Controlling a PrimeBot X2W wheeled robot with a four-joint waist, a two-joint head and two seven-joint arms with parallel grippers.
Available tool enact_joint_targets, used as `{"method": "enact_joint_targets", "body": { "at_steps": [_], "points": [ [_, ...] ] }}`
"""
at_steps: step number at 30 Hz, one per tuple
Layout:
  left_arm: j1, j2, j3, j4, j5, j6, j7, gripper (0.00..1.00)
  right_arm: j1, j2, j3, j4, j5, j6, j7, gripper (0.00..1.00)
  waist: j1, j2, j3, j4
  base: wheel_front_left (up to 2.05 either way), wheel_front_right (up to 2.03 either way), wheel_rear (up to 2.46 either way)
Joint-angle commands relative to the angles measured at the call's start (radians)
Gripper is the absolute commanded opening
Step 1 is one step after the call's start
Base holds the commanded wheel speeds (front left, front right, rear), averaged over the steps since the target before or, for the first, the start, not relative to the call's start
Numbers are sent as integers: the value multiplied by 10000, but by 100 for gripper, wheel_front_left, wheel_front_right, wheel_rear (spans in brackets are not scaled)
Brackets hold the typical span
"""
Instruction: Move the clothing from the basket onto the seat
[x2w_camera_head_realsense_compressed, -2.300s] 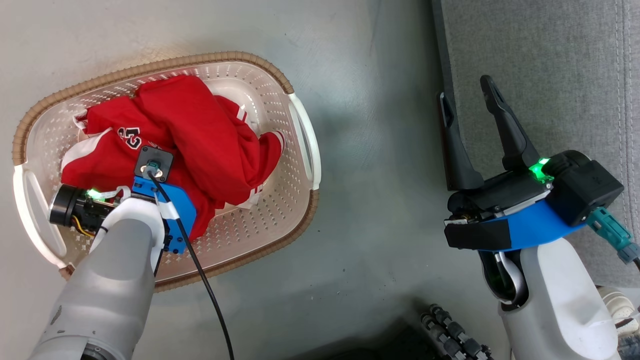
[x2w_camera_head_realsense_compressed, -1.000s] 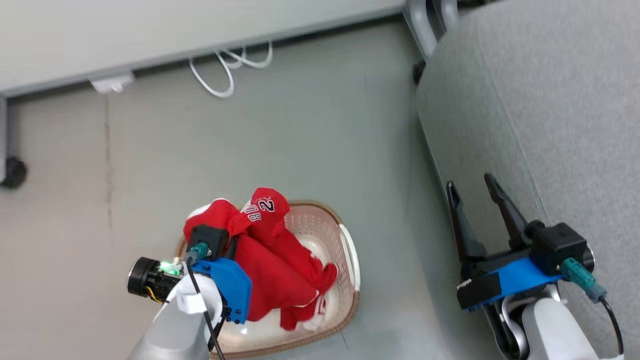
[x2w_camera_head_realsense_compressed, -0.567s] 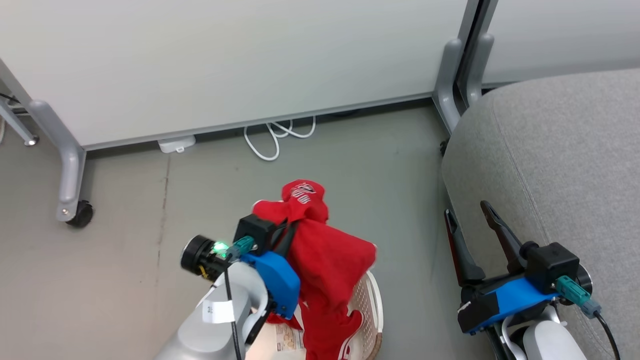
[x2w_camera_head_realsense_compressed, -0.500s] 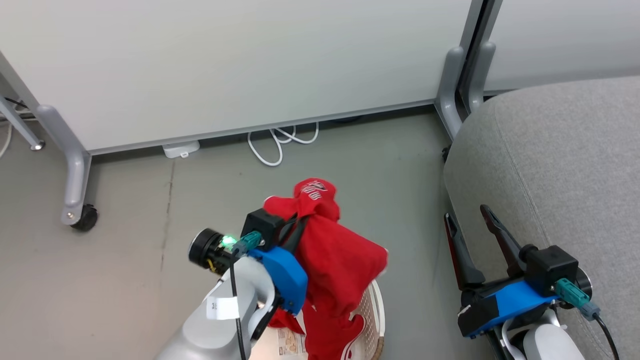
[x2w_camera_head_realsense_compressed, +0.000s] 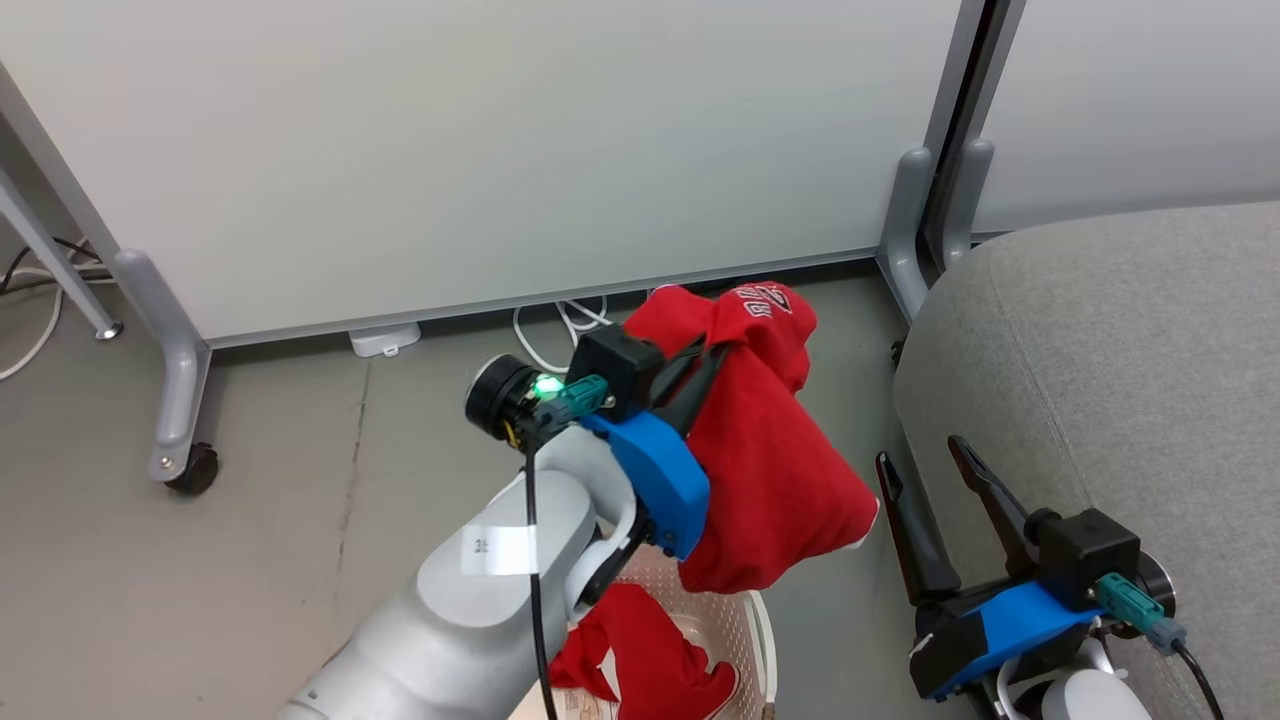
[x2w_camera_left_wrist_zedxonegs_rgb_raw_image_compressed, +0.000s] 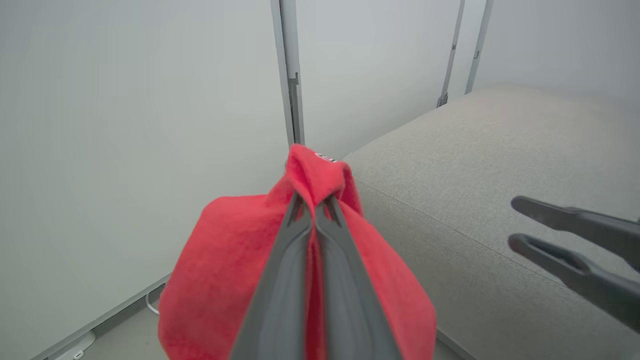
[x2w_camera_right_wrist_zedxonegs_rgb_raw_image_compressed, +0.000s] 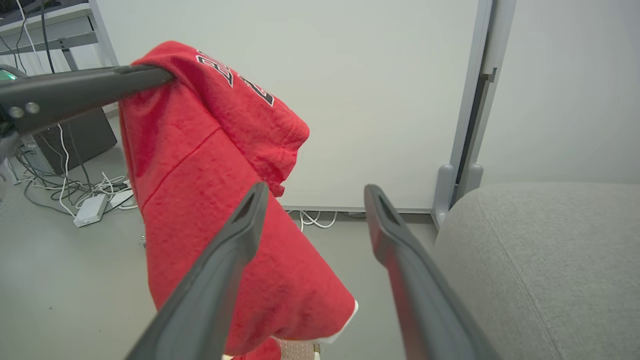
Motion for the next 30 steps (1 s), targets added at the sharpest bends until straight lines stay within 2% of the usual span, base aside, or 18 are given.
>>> {"method": "enact_joint_targets", "body": {
  "at_steps": [1,13,22,30],
  "points": [
    [-201,7,-167,-76,-139,64,35,0,168,-38,26,-42,-17,4,50,100,1,-1,-82,-15,0,0,0],
    [-955,8,-1208,-178,-1398,484,-150,0,254,-40,154,-196,92,4,115,100,1,-1,-201,-110,0,0,0],
    [-1182,8,-1834,17,-1995,594,-334,0,123,-38,202,-214,23,4,200,100,1,-1,-159,-120,0,0,0],
    [-1344,3,-2213,125,-2386,601,-428,0,-611,-38,841,-111,-539,4,841,100,1,-1,-41,-162,0,0,0]
  ]
}}
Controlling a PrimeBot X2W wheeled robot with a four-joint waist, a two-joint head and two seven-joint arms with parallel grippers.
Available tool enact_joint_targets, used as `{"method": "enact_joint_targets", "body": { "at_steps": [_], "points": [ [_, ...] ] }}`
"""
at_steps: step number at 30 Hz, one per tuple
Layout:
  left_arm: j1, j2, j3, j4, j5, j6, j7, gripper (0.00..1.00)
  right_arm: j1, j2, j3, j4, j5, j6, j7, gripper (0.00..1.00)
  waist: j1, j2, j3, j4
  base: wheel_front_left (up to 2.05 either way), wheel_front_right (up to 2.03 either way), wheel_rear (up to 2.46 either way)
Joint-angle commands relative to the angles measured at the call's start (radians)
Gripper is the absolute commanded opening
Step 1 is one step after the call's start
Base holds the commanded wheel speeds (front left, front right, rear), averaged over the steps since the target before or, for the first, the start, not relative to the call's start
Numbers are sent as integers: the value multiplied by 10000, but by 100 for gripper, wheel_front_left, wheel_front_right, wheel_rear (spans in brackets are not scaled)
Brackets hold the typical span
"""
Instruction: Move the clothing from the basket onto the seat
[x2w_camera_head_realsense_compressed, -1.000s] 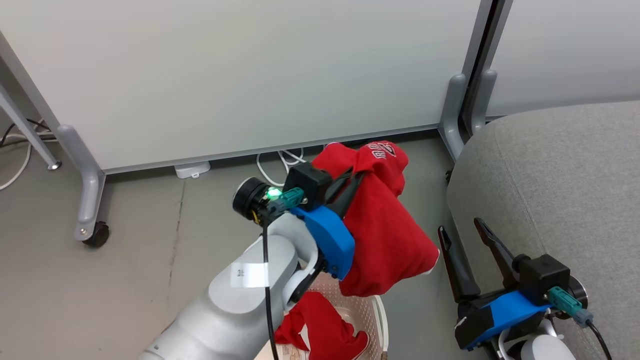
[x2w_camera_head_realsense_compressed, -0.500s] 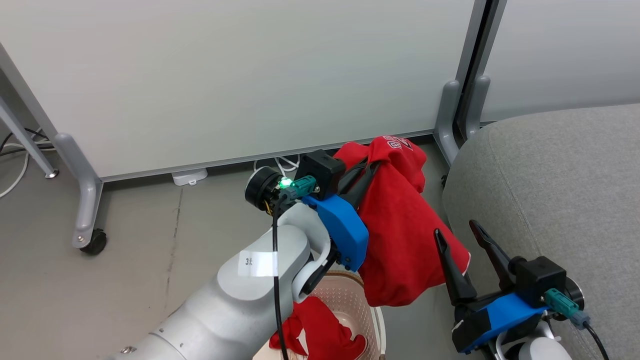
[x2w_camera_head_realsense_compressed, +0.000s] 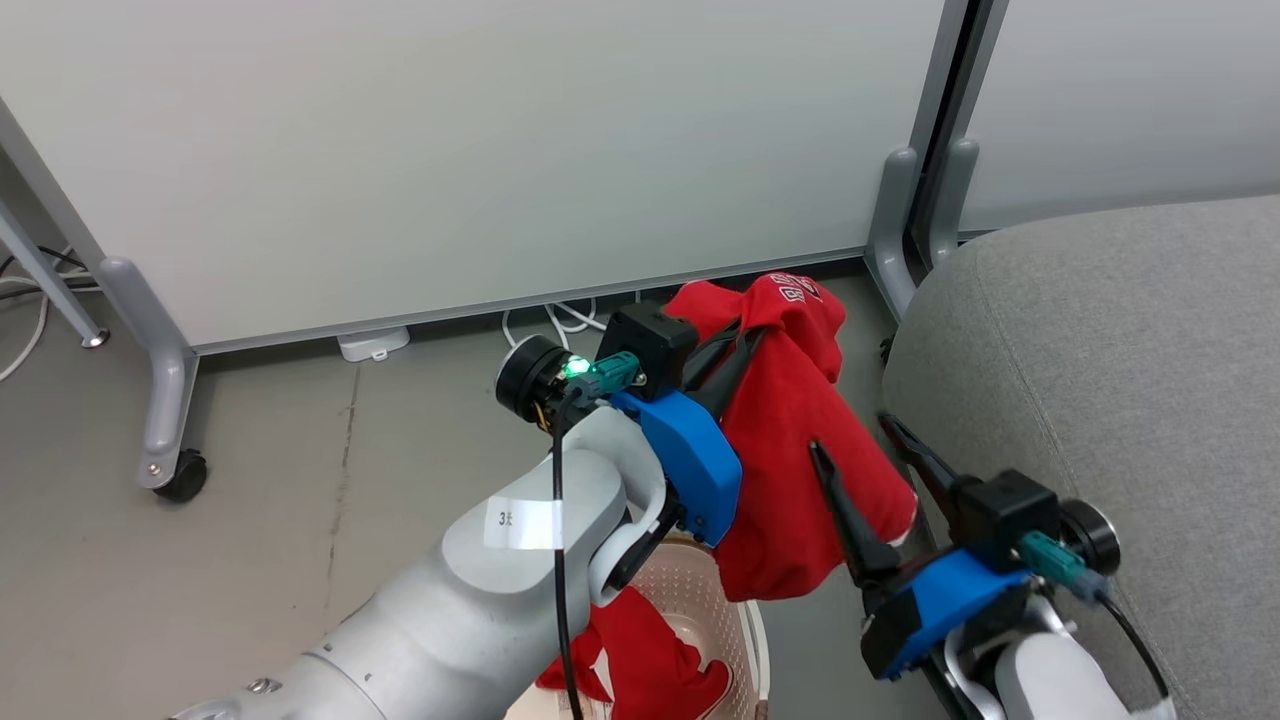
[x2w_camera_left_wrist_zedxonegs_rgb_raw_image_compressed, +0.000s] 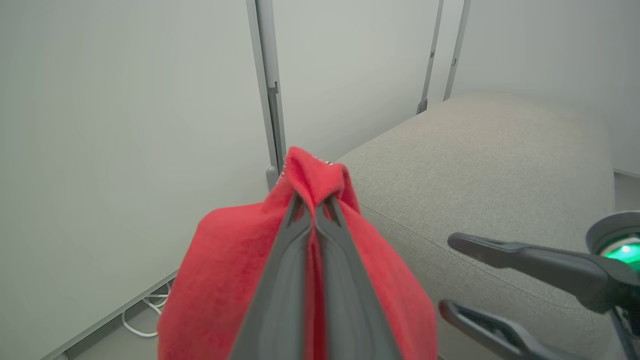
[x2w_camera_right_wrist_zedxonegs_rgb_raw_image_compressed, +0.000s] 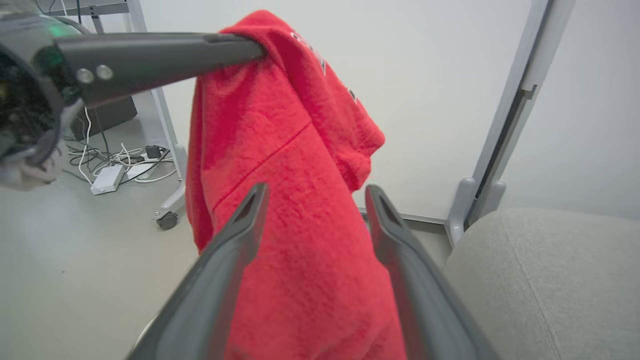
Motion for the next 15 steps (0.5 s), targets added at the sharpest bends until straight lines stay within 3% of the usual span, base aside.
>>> {"method": "enact_joint_targets", "body": {
  "at_steps": [1,15],
  "points": [
    [-193,1,-23,21,-40,51,-65,0,-142,-38,36,34,-82,4,29,100,0,-1,20,-6,0,0,0],
    [-326,2,-670,57,-560,23,-218,0,-1718,-295,850,1394,206,4,523,100,0,-1,57,84,0,0,0]
  ]
}}
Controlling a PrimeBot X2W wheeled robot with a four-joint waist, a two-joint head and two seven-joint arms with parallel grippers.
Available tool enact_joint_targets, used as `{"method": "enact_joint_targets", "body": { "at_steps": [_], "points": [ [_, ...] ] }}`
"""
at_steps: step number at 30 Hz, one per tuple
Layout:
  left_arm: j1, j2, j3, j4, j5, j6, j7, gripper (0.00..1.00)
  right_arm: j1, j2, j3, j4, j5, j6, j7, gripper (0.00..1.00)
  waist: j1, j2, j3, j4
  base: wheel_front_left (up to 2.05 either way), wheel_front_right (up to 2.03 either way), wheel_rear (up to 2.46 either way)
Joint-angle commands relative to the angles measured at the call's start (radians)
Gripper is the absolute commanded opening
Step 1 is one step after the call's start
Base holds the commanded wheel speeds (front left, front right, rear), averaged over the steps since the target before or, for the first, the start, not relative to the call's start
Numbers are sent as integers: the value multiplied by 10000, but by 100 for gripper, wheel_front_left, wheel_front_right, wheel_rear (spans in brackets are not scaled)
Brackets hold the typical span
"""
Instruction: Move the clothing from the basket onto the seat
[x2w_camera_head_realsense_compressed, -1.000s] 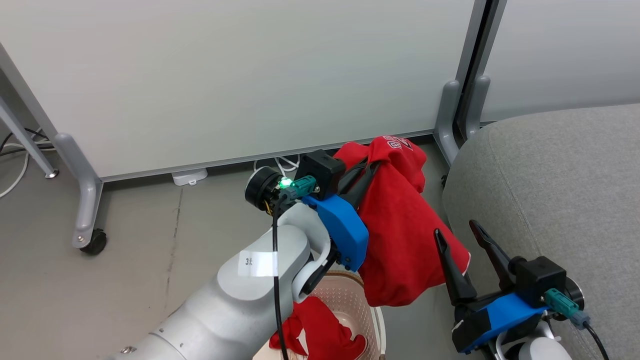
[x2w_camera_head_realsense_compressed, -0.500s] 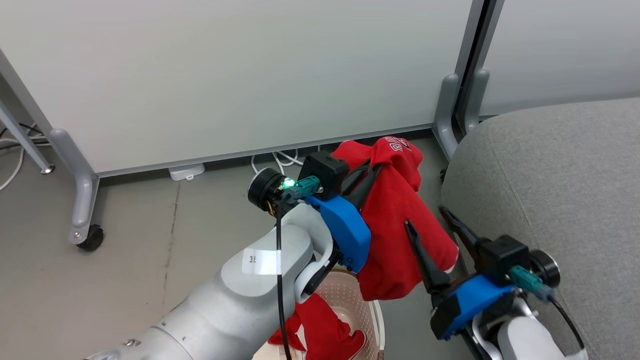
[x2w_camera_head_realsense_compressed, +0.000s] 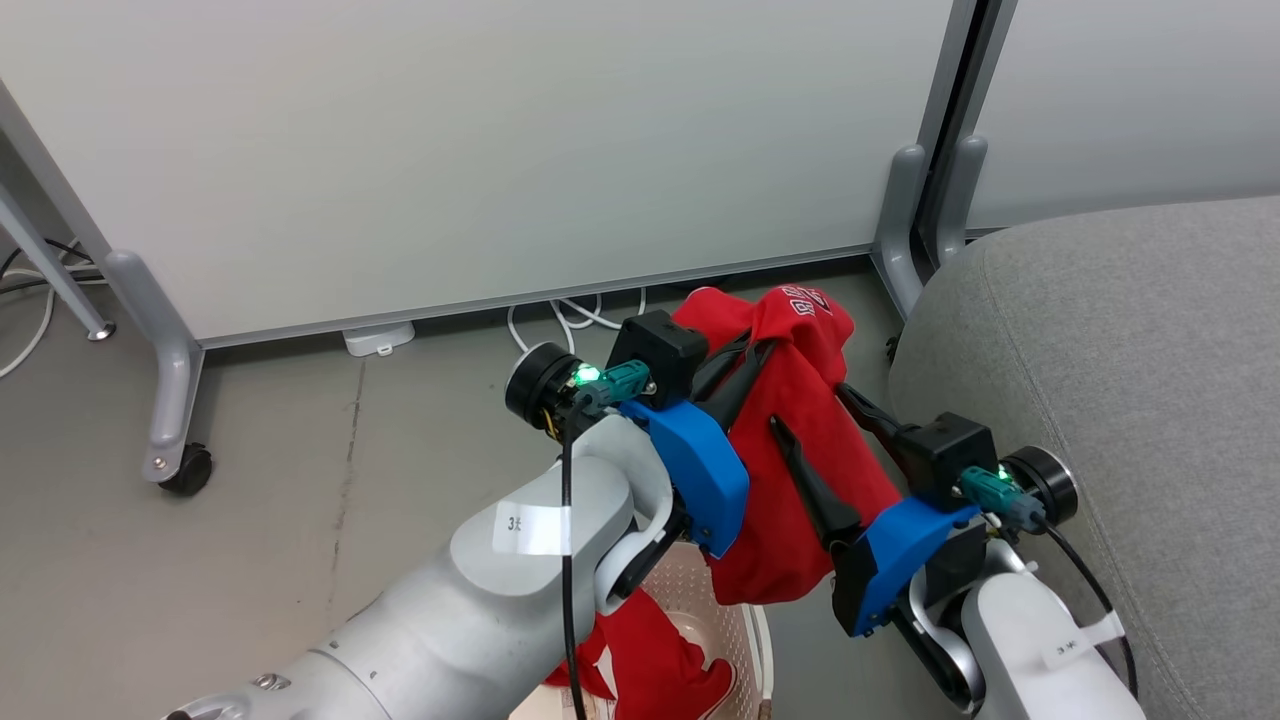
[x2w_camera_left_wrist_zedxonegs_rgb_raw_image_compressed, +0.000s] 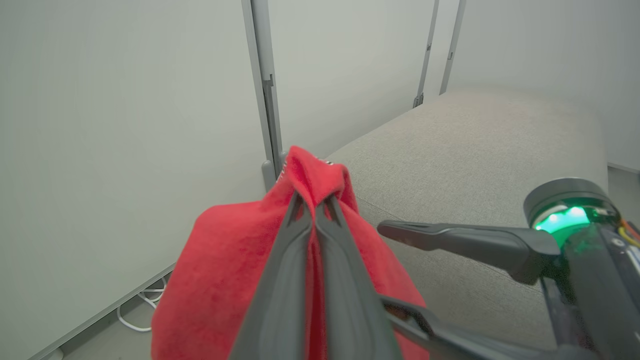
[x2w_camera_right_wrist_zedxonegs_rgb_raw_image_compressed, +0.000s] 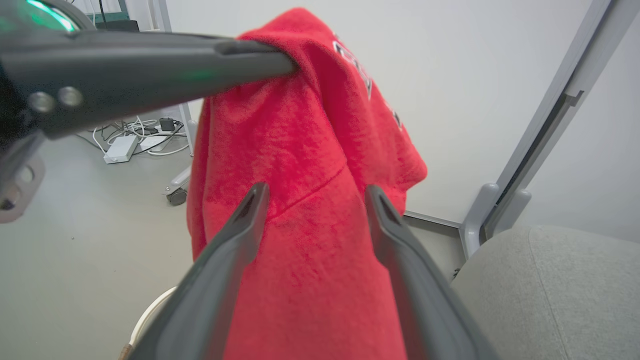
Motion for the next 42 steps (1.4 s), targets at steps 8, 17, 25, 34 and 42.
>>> {"method": "enact_joint_targets", "body": {
  "at_steps": [8,17,25,34,42],
  "points": [
    [-150,1,-214,-77,-264,-80,-87,0,-895,-221,794,1402,309,1,-97,100,-1,0,-112,43,0,0,0],
    [-180,-1,-347,-147,-434,-100,-128,0,-1364,-65,1545,2948,1056,3,-398,100,-1,0,-205,101,0,0,0],
    [-246,2,-426,-114,-519,-116,-132,0,-1871,28,2051,3878,1568,1,-769,0,-1,0,-233,116,0,0,0],
    [-265,1,-467,87,-599,-132,-120,0,-2204,47,2215,4432,1800,1,-1133,0,-1,0,-240,53,0,0,0],
    [-283,2,-485,168,-726,-156,-153,0,-2338,50,2340,4684,1918,1,-1356,0,-1,0,-229,-24,0,0,0]
  ]
}}
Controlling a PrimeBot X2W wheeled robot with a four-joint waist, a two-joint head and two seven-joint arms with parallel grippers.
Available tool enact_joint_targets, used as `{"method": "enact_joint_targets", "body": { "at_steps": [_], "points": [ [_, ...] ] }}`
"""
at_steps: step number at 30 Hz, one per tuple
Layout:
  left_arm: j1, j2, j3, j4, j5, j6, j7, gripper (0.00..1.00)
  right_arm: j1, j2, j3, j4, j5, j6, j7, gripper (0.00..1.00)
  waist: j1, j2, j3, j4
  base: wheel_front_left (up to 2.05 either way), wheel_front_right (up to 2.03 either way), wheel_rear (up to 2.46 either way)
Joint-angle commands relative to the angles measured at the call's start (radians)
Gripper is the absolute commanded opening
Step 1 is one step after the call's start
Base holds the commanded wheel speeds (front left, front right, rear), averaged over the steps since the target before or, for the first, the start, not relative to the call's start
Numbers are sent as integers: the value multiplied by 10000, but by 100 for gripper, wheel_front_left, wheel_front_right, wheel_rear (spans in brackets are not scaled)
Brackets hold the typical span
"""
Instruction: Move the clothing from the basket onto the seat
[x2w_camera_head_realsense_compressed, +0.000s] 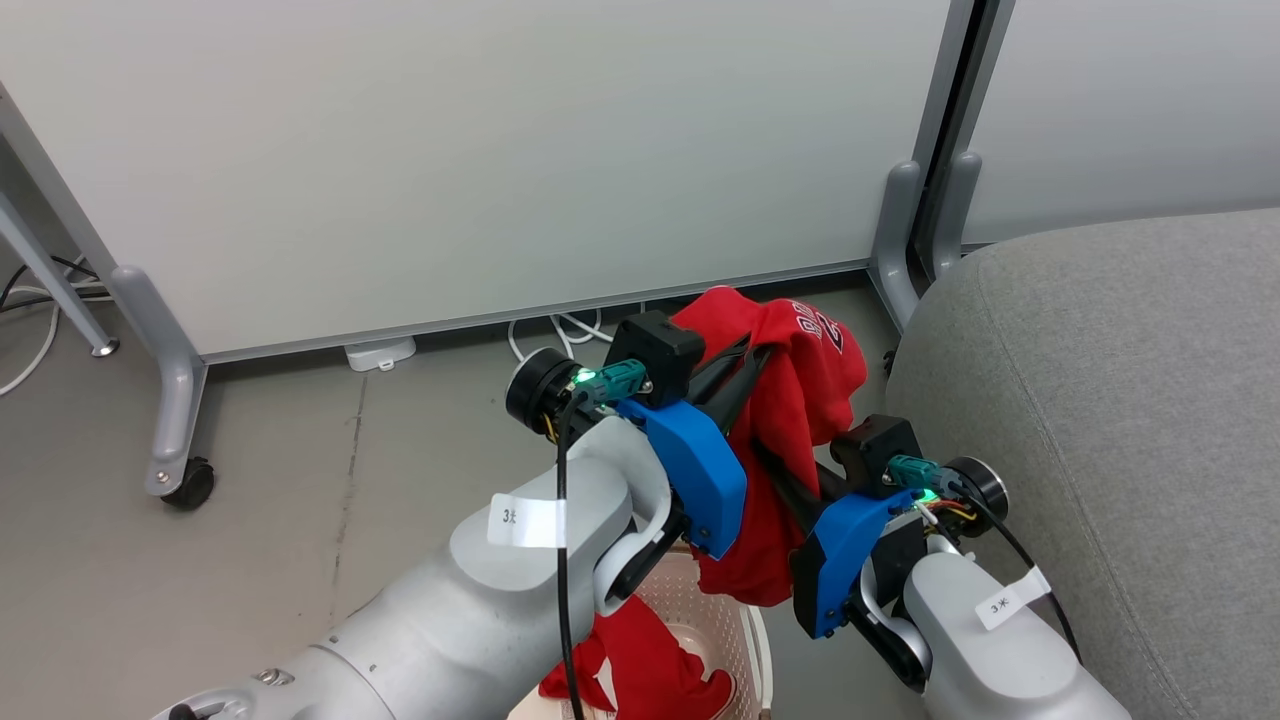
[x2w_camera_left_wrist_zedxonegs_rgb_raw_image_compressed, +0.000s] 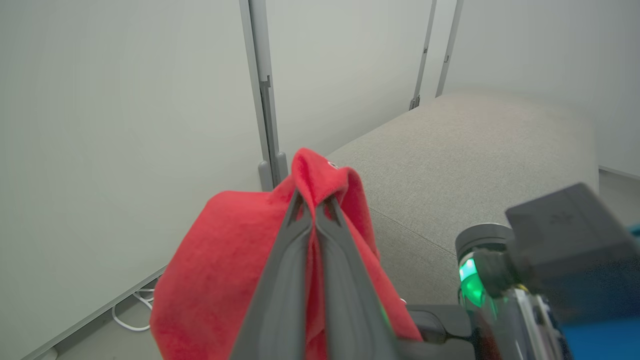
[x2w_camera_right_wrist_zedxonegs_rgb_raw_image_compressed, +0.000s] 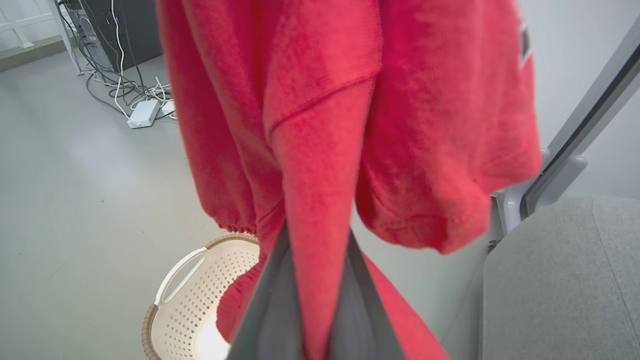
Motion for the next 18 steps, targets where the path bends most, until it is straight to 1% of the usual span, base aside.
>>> {"method": "enact_joint_targets", "body": {
  "at_steps": [1,6,7,8,9,10,14,17,18],
  "points": [
    [-138,4,-34,17,-55,-54,-51,0,-175,13,23,56,42,4,-57,0,0,0,-2,-2,0,0,0],
    [-113,4,-39,60,-105,-35,-89,0,-202,33,63,147,171,3,-162,0,0,0,-27,-21,0,0,0],
    [-107,4,-40,70,-98,-36,-101,8,-224,40,70,161,197,3,-178,0,0,0,-34,-26,0,0,0],
    [-104,4,-41,80,-96,-30,-113,36,-249,47,81,167,210,3,-210,0,0,0,-40,-29,0,0,0],
    [-107,4,-42,93,-82,-9,-127,82,-261,52,91,167,220,3,-222,0,0,0,-45,-30,0,0,0],
    [-110,4,-43,117,-49,11,-128,100,-258,59,105,174,241,3,-248,0,0,0,-48,-30,0,0,0],
    [126,4,111,176,110,-45,-192,100,-294,61,133,171,270,3,-320,0,0,0,-55,-29,0,0,0],
    [412,10,575,78,491,-54,-196,100,-317,33,63,121,292,4,-383,0,0,0,-33,8,0,0,0],
    [412,10,575,78,491,-54,-196,100,-317,33,63,121,292,4,-383,0,0,0,-33,8,0,0,0]
  ]
}}
